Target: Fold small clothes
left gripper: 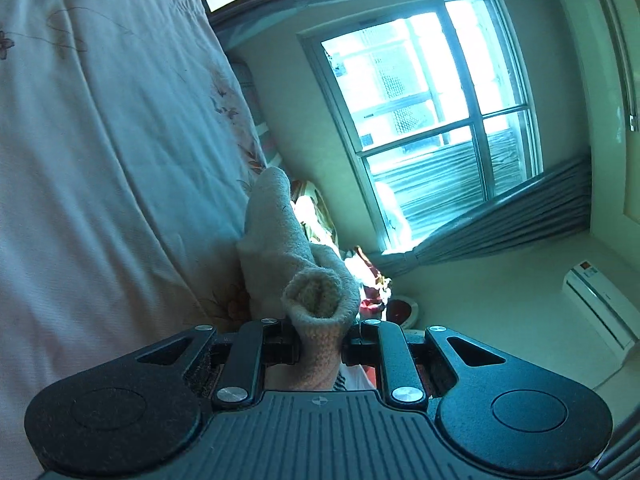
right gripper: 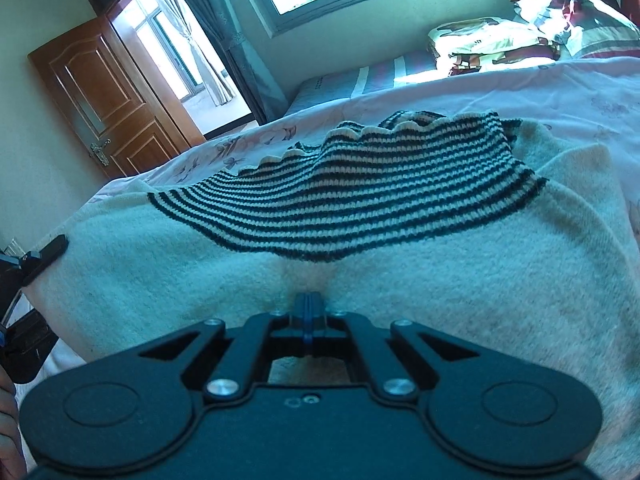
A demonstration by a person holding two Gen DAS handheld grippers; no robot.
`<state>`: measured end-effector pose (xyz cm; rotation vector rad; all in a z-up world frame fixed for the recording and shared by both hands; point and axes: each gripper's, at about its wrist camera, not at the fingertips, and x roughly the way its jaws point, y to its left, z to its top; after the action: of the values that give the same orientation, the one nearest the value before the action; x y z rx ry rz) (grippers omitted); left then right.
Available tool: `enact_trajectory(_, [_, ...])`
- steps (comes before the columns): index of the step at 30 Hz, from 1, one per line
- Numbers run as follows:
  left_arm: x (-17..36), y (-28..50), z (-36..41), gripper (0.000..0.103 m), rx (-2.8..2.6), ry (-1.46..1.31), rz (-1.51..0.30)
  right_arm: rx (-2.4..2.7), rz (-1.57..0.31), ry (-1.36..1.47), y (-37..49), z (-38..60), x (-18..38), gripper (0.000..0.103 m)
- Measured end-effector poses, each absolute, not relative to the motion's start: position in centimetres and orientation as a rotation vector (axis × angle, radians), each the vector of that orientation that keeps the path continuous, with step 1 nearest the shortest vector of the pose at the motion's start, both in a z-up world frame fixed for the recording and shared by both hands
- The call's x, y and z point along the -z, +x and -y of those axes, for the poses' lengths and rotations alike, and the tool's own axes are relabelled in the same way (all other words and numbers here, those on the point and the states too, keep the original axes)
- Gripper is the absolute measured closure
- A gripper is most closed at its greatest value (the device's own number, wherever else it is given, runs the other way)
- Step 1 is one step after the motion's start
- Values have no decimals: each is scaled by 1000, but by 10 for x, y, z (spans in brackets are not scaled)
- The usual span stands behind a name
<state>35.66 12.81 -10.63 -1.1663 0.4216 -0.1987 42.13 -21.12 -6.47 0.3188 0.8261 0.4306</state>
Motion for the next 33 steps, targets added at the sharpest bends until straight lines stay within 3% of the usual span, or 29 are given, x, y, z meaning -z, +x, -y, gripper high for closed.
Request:
enact_trajectory(10, [110, 343, -132, 86, 131, -1166, -437, -437, -820, 344, 420, 213, 67, 103])
enact_trajectory(19, [22, 379, -55, 86, 378, -772, -498, -430, -839, 457, 423, 224, 68, 103])
enact_trajectory(21, [15, 388, -24, 86, 422, -693, -549, -389, -803, 630, 422, 253, 64, 90])
enact_trajectory(28, [57, 421, 105, 85, 548, -373, -849, -255, -674, 1066, 396, 386, 68, 76])
enact_trajectory(29, [62, 420, 121, 83, 557, -309, -865, -245, -666, 1088, 391, 400, 68, 66])
enact_trajectory(30, [64, 415, 132, 79, 549, -252, -857, -231, -661, 1100, 385, 411, 68, 49])
enact_trajectory(32, [54, 397, 143, 32, 618, -209, -803, -214, -651, 1111, 372, 426, 65, 34])
enact_trajectory(33, [46, 389, 142, 30, 643, -210, -786, -221, -643, 1112, 366, 429, 63, 34])
